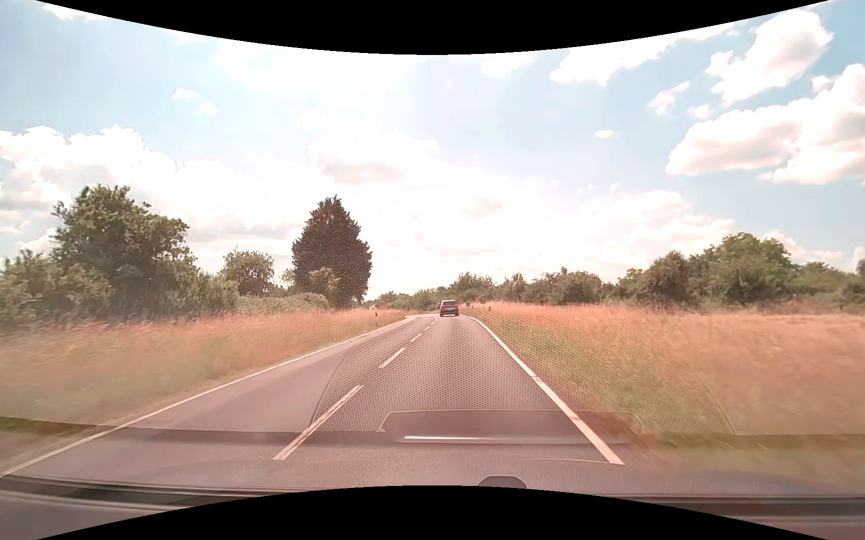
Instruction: Follow the waypoints while adhering to traffic rules and regulations
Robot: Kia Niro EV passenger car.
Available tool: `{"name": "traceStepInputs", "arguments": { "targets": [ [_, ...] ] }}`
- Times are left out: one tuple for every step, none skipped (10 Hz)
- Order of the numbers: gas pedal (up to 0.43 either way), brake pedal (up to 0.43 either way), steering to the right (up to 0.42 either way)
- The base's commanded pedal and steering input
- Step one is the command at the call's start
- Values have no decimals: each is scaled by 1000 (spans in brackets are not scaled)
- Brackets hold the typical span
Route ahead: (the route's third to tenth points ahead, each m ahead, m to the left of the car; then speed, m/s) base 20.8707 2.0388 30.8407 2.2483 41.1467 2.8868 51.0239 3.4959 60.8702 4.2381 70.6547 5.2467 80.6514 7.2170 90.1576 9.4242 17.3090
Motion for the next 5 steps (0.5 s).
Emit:
{"name": "traceStepInputs", "arguments": {
  "targets": [
    [0, 0, -8],
    [0, 0, -8],
    [0, 0, -8],
    [0, 0, -8],
    [0, 0, -8]
  ]
}}
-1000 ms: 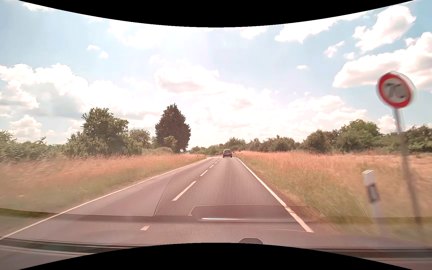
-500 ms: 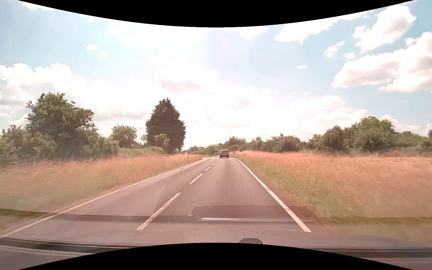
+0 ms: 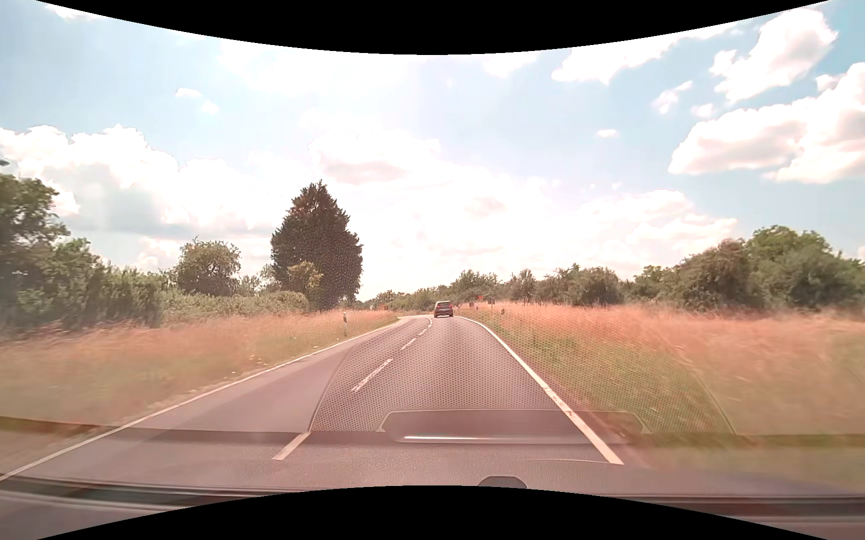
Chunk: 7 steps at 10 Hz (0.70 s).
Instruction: Follow the waypoints while adhering to traffic rules and regulations
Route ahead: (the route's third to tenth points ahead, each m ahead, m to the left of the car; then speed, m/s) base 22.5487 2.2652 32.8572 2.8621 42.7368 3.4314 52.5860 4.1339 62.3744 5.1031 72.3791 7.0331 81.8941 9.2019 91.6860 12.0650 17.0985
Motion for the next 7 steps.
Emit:
{"name": "traceStepInputs", "arguments": {
  "targets": [
    [0, 0, -8],
    [0, 0, -8],
    [0, 0, -7],
    [0, 0, -6],
    [8, 0, -6],
    [8, 0, -6],
    [8, 0, -6]
  ]
}}
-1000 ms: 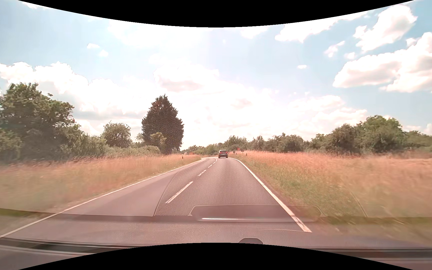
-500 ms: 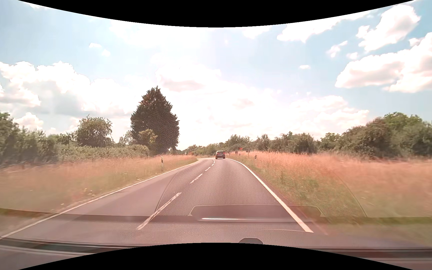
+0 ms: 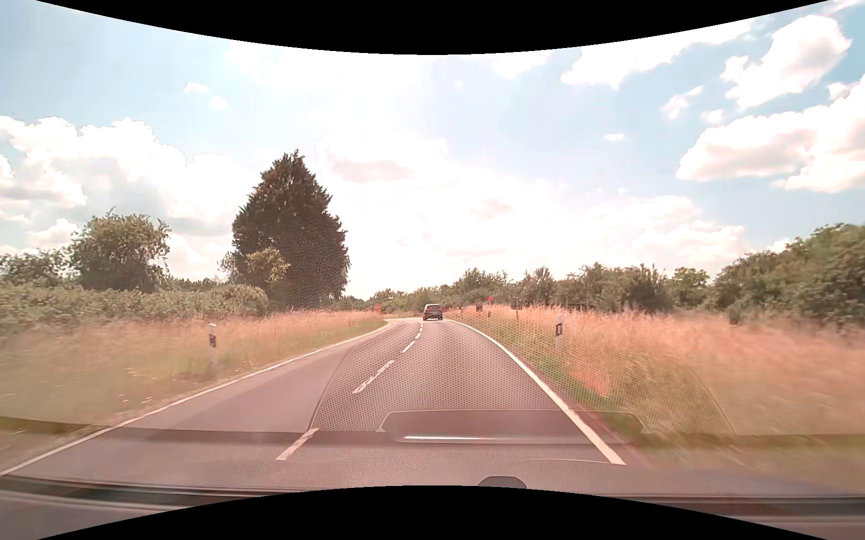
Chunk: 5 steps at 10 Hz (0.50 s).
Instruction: Follow the waypoints while adhering to traffic rules and regulations
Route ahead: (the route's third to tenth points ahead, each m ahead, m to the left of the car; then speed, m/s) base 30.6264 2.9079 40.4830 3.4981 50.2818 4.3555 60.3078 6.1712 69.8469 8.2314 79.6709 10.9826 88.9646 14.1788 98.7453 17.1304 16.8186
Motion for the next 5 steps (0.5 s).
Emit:
{"name": "traceStepInputs", "arguments": {
  "targets": [
    [8, 0, -6],
    [8, 0, -6],
    [8, 0, -6],
    [20, 0, -11],
    [20, 0, -16]
  ]
}}
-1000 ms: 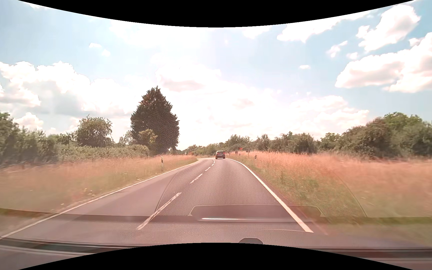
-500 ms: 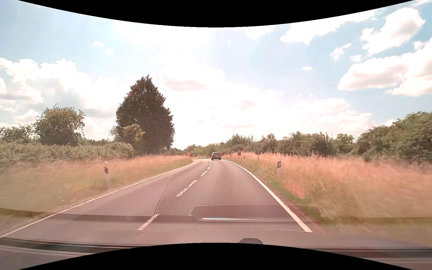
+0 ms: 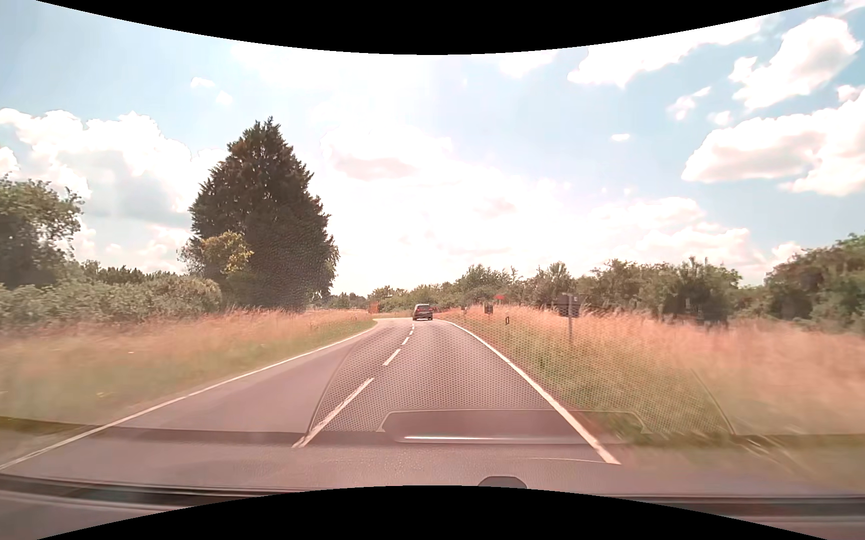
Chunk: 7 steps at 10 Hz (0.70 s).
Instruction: Follow the waypoints while adhering to traffic rules and regulations
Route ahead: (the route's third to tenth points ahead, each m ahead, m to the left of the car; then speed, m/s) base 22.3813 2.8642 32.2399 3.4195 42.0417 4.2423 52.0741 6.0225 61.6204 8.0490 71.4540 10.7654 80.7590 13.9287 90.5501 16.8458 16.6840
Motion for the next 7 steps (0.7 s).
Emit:
{"name": "traceStepInputs", "arguments": {
  "targets": [
    [20, 0, -19],
    [20, 0, -20],
    [20, 0, -20],
    [20, 0, -20],
    [20, 0, -20],
    [20, 0, -20],
    [20, 0, -20]
  ]
}}
